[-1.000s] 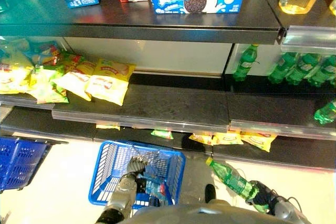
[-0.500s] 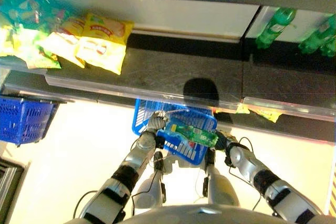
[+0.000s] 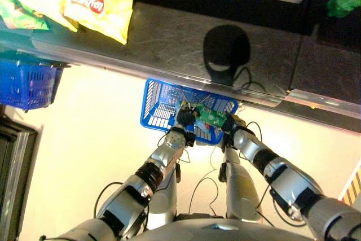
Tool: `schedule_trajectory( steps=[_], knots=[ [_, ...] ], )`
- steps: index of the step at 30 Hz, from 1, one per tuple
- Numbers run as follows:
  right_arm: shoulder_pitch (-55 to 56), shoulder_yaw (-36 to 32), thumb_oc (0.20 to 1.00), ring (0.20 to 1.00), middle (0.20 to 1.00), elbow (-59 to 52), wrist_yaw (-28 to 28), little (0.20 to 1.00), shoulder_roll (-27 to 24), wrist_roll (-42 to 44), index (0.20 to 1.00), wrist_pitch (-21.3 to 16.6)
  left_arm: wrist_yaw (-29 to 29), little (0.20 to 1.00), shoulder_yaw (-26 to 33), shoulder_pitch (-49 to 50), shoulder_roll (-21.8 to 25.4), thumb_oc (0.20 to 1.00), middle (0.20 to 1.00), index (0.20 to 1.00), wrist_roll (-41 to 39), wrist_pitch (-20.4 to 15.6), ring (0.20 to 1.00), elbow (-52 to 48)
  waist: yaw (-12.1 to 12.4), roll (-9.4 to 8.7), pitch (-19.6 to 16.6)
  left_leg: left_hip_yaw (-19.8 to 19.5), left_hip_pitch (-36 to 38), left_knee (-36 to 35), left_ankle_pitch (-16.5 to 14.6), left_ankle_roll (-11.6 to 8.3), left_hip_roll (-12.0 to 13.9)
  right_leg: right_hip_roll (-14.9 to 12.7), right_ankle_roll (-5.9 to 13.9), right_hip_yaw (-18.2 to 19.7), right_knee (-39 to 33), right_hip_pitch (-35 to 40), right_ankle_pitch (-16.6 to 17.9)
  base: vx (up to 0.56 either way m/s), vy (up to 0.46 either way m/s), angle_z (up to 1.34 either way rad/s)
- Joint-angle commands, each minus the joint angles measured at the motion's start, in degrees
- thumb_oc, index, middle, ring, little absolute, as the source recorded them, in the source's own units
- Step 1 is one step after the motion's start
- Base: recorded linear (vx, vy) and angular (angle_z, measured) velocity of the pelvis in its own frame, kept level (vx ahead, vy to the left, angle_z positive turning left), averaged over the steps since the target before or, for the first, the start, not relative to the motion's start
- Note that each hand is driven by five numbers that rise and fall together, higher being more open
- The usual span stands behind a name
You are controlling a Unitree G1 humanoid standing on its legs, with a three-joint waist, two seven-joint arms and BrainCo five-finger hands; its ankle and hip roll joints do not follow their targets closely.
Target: Pick up the snacks into the basket
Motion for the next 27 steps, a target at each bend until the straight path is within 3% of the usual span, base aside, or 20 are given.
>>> schedule_trajectory(
  steps=[1,7,11,12,22,27],
  knots=[
    [-7.5,-0.25,0.2,0.2,0.2,3.5,-2.58,0.2,1.12,0.35,0.2,-1.85,-0.25,0.2,-2.98,-6.0,-2.13,0.2,0.2,0.2,-0.22,-6.81,0.2,-10.42,1.94,0.11,1.25,-0.15,-2.42,-0.48,1.81,2.02,-5.45,-0.63,2.73,2.24,5.21,-3.32,-1.91,-0.03,0.027,0.11],
    [-9.87,-1.46,0.2,0.2,0.2,4.65,-3.84,0.2,-1.01,1.15,0.2,-1.72,0.16,0.2,-2.5,-7.32,-2.76,0.2,0.2,0.2,-1.57,-6.26,0.2,-13.48,3.48,1.91,1.35,-0.67,-7.06,-0.57,2.63,1.85,-6.22,-1.4,3.32,1.52,4.09,-6.96,-0.65,0.0,0.028,0.09],
    [-11.43,-0.3,0.209,0.209,0.209,3.15,-3.7,0.209,0.44,1.08,0.209,-2.16,0.25,0.2,-2.56,-8.52,-3.9,0.2,0.2,0.2,-2.41,-6.0,0.2,-13.08,3.98,2.36,1.35,-0.8,-9.79,-0.58,2.95,1.76,-6.61,-1.69,3.46,1.49,3.48,-9.32,-0.02,0.01,0.03,0.08],
    [-11.83,-0.62,1.0,1.0,1.0,3.09,-3.67,1.0,0.72,1.6,1.0,-2.23,0.18,0.2,-2.43,-8.63,-4.13,0.2,0.2,0.2,-2.42,-5.98,0.2,-13.23,4.08,2.53,1.35,-0.83,-10.21,-0.63,3.02,1.72,-6.67,-1.78,3.48,1.45,3.34,-9.72,0.1,0.01,0.035,0.02],
    [-10.5,-1.16,1.0,1.0,1.0,4.5,-1.65,1.0,1.96,4.1,1.0,-3.14,0.87,0.2,-1.56,-8.24,-4.31,0.2,0.2,0.2,-1.73,-5.72,0.2,-9.94,4.55,2.94,1.35,-0.71,-10.86,-1.26,3.37,1.22,-6.85,-2.07,3.72,0.96,2.85,-10.43,0.45,0.0,0.006,0.01],
    [-1.08,-3.15,1.0,1.0,1.0,1.62,-0.96,1.0,1.77,7.69,1.0,-4.42,4.11,0.2,3.5,-7.66,-2.76,0.2,0.2,0.2,1.43,-4.51,0.2,0.15,2.44,0.99,1.35,-0.48,-6.73,-1.41,2.6,1.22,-6.68,-2.07,3.68,1.17,2.94,-6.76,-0.12,0.0,0.001,0.05]
  ],
)
